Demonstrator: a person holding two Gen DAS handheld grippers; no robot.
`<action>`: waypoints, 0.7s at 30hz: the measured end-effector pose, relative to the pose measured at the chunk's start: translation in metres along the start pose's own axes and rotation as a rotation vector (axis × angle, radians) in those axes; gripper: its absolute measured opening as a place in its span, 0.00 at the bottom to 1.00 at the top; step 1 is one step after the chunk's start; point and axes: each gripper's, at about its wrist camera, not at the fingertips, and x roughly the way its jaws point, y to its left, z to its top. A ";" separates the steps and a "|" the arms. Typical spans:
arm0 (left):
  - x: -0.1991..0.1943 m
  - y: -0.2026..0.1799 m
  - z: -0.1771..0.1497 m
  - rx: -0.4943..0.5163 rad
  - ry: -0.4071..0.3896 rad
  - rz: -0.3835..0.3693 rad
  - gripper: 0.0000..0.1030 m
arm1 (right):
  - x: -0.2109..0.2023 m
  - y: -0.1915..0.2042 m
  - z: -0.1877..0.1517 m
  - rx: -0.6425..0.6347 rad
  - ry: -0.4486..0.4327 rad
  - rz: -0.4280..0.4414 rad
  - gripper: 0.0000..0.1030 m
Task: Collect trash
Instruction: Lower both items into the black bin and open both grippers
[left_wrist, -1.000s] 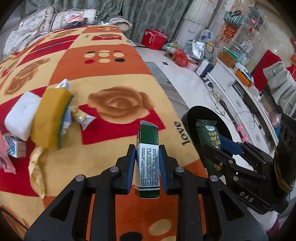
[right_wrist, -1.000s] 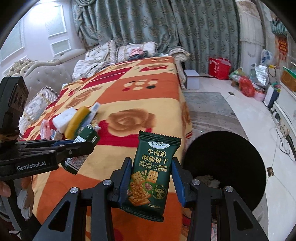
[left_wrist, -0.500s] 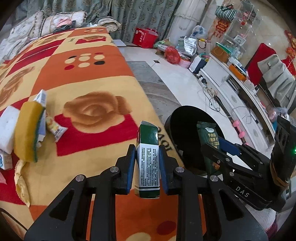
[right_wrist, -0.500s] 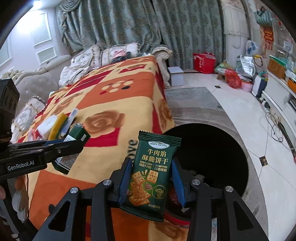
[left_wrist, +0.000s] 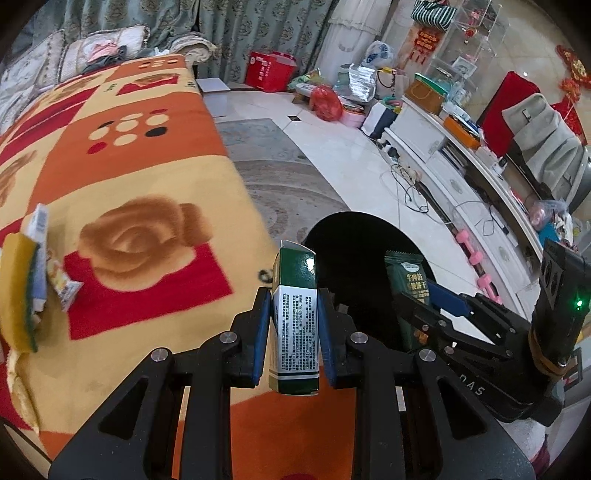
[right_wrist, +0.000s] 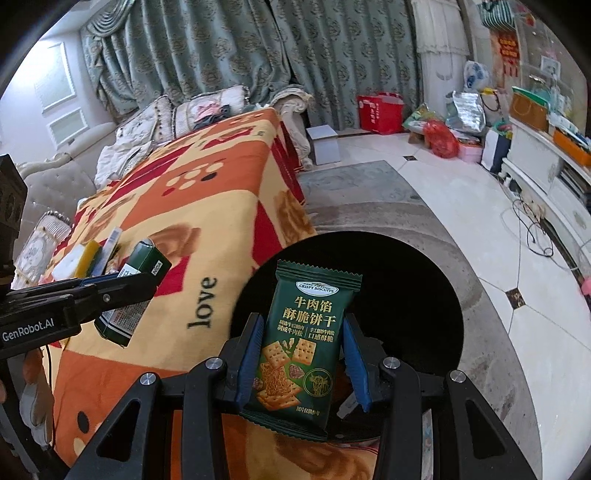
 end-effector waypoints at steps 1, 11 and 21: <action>0.003 -0.001 0.002 -0.002 0.003 -0.008 0.22 | 0.001 -0.003 0.000 0.004 0.001 -0.004 0.40; 0.029 -0.015 0.012 -0.018 0.040 -0.081 0.22 | 0.011 -0.024 0.002 0.039 0.015 -0.023 0.40; 0.035 -0.025 0.020 -0.067 0.033 -0.180 0.35 | 0.013 -0.039 0.010 0.086 -0.004 -0.055 0.44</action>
